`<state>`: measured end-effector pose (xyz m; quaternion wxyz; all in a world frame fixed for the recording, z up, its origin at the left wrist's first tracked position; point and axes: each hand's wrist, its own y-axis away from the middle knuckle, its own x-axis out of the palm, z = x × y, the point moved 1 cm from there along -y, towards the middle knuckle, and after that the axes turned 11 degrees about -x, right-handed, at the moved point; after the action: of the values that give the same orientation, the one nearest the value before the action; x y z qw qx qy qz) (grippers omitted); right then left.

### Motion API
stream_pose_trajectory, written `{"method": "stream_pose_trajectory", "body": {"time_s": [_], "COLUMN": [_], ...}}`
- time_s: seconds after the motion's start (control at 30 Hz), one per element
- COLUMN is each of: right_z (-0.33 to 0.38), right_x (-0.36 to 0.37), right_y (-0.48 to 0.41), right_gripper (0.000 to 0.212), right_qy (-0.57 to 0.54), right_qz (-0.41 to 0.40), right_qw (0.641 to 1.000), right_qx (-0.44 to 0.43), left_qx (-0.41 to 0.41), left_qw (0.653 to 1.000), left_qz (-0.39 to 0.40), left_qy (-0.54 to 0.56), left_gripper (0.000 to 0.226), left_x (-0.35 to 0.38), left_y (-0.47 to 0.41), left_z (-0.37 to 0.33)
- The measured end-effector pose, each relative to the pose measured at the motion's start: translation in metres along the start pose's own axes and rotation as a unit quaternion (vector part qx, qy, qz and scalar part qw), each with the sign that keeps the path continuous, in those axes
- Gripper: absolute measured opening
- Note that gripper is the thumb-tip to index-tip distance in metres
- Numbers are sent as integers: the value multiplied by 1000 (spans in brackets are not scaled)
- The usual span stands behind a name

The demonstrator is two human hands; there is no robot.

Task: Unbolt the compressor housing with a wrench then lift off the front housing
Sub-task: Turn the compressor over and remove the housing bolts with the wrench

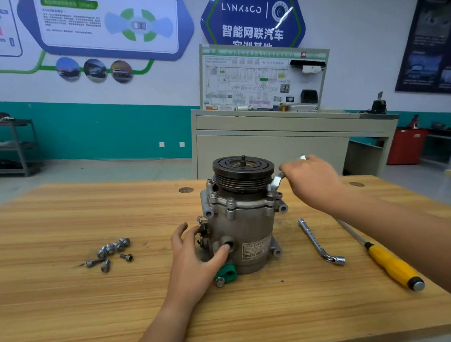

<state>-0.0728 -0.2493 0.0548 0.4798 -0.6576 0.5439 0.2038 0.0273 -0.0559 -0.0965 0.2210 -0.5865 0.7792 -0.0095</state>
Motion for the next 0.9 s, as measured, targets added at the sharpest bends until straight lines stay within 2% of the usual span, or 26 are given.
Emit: {"method": "stream_pose_trajectory", "body": {"time_s": [0.1, 0.17, 0.43, 0.6, 0.7, 0.9], "right_z": [-3, 0, 18, 35, 38, 32], "right_x": [-7, -12, -39, -64, -76, -69], "right_y": [14, 27, 60, 56, 53, 54], "right_gripper": [19, 18, 18, 19, 20, 24], "right_qy": [-121, -166, -108, 28, 105, 78], "right_qz": [-43, -29, 144, 175, 191, 180], "right_qw": [984, 974, 980, 984, 973, 978], "right_qx": [125, 150, 79, -11, -75, -73], "left_qx": [-5, -5, -1, -2, 3, 7], "left_qw": [1000, 1000, 1000, 1000, 1000, 1000], "left_qz": [2, 4, 1, 2, 1, -1], "left_qy": [-1, -2, -3, -2, 3, 0], "left_gripper": [67, 68, 65, 64, 59, 56], "left_x": [0, -1, -1, -2, -2, -1], "left_y": [0, 1, 3, 3, 4, 2], "left_z": [0, 0, -2, -3, -3, -3]}}
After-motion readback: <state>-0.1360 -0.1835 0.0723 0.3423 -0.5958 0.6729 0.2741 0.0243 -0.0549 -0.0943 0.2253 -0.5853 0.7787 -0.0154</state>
